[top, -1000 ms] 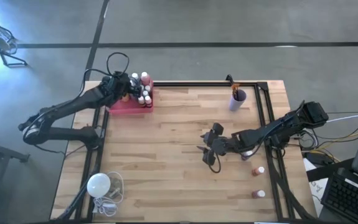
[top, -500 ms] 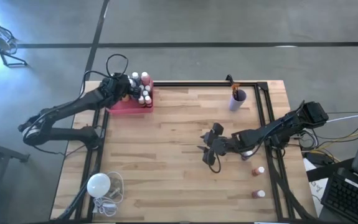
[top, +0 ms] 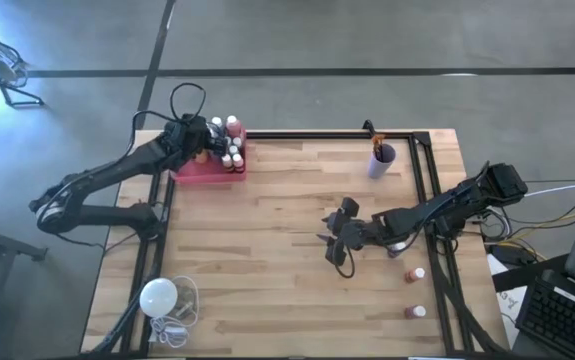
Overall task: Pick & Place Paint Supplies
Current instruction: Adjust the large purple paint bottle in the pink bin, then put the small blue paint bottle into the pink bin
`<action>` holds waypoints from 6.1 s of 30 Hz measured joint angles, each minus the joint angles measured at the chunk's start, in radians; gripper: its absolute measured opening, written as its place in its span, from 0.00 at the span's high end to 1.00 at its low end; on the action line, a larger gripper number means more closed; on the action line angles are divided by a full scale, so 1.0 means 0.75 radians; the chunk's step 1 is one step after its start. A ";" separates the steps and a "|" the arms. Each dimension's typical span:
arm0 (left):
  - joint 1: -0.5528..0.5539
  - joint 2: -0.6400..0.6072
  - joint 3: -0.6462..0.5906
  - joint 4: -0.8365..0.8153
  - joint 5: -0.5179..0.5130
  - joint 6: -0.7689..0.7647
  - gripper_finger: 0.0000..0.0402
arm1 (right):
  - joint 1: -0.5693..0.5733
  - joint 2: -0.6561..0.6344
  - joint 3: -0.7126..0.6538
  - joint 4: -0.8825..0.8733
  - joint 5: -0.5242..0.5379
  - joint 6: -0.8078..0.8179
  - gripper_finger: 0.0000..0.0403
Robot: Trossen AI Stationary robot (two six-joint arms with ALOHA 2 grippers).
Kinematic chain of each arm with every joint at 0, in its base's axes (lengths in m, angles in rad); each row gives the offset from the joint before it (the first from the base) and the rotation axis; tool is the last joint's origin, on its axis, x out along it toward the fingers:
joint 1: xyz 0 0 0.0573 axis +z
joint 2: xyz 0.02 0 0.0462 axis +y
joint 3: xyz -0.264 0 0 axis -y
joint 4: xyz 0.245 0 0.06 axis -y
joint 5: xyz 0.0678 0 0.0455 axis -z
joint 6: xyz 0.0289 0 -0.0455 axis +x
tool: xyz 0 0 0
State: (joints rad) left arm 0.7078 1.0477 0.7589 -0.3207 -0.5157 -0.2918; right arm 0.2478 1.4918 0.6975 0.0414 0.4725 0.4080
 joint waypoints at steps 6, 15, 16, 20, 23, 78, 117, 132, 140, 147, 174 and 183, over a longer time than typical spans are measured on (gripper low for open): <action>0.000 -0.001 0.009 -0.009 -0.025 0.005 1.00 | 0.000 0.000 0.000 0.000 0.000 0.000 0.39; 0.001 -0.001 -0.003 0.000 -0.040 0.016 1.00 | 0.000 0.000 0.000 0.000 0.000 0.000 0.36; 0.001 -0.001 -0.013 0.013 -0.035 0.016 1.00 | 0.000 0.000 0.000 0.000 0.000 0.000 0.37; 0.004 -0.001 -0.061 0.062 -0.032 0.037 1.00 | 0.000 0.000 0.000 0.000 0.000 0.000 0.40; 0.007 -0.002 -0.086 0.093 -0.028 0.038 1.00 | 0.000 0.000 0.000 0.000 0.000 0.000 0.42; -0.527 -0.005 0.136 0.153 0.483 0.153 0.98 | 0.061 -0.025 0.416 -0.958 -0.013 0.083 0.60; -0.703 0.519 0.184 0.569 0.489 0.391 0.97 | 1.018 -0.141 0.589 -2.048 -0.222 1.951 0.43; -0.703 0.518 0.195 0.568 0.488 0.470 0.86 | 1.043 -0.349 0.197 -1.796 -0.271 2.098 0.26; -0.702 0.517 0.194 0.592 0.488 0.500 0.62 | 1.042 -0.391 0.089 -1.729 -0.182 2.100 0.23; -0.703 0.517 0.193 0.593 0.488 0.487 0.59 | 1.014 -0.390 0.060 -1.641 -0.171 2.035 0.25; -0.703 0.517 0.192 0.593 0.488 0.478 0.59 | 0.780 -0.392 -0.106 -1.397 -0.172 1.727 0.25; -0.703 0.517 0.183 0.582 0.488 0.479 0.59 | 0.761 -0.392 -0.147 -1.356 -0.173 1.702 0.35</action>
State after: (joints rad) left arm 0.1802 1.4357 0.8960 0.1162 -0.1497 0.0672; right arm 0.8188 1.1980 0.5875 -0.9755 0.3428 1.6844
